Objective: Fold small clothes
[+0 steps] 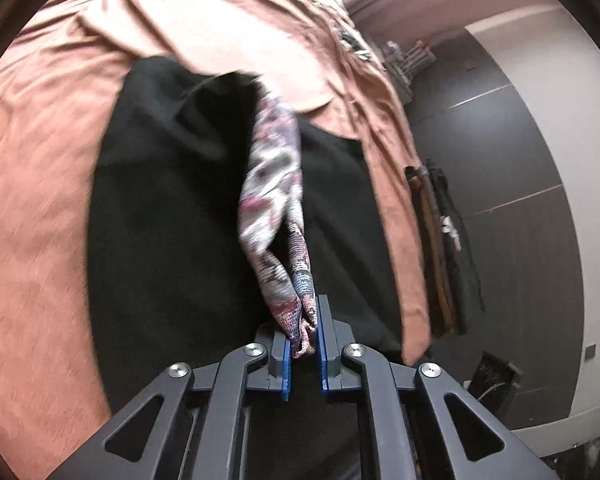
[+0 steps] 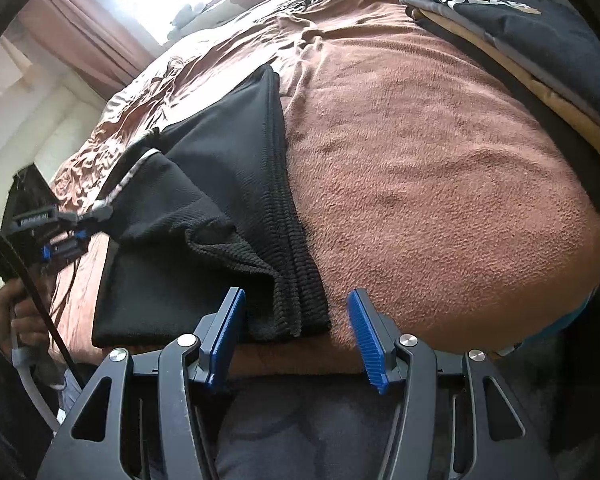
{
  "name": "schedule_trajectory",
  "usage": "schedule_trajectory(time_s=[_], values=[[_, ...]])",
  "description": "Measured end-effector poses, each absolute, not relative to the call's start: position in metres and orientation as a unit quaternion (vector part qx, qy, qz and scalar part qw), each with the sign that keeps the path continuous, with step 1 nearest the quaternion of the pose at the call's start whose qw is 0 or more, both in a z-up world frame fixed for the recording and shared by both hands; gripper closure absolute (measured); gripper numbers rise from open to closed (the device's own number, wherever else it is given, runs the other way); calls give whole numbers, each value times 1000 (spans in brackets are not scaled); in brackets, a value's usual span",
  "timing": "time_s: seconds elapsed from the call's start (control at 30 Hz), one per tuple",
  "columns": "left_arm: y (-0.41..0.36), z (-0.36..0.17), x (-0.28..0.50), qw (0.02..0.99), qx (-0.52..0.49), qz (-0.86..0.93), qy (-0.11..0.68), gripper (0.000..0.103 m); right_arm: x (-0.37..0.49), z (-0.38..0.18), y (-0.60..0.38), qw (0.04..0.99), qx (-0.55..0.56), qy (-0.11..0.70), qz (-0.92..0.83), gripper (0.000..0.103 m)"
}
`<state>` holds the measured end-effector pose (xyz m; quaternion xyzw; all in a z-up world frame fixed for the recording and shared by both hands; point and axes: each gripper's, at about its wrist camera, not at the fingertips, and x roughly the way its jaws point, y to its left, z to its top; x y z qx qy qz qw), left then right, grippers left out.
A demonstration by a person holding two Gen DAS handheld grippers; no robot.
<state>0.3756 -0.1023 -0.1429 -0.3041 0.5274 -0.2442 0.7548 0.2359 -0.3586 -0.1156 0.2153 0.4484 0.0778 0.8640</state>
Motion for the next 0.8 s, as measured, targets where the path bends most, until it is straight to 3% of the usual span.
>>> schedule_trajectory(time_s=[0.43,0.57,0.8], values=[[-142,-91,440,773,-287,-282,491,95,241,-118,-365,862,217,449,91,51],[-159,-90,464,774,-275,-284,495,95,243,-120,-366,860,218,452,94,61],[-179,-109,493,767,-266,-282,511,95,246,-121,-367,859,218,453,102,65]])
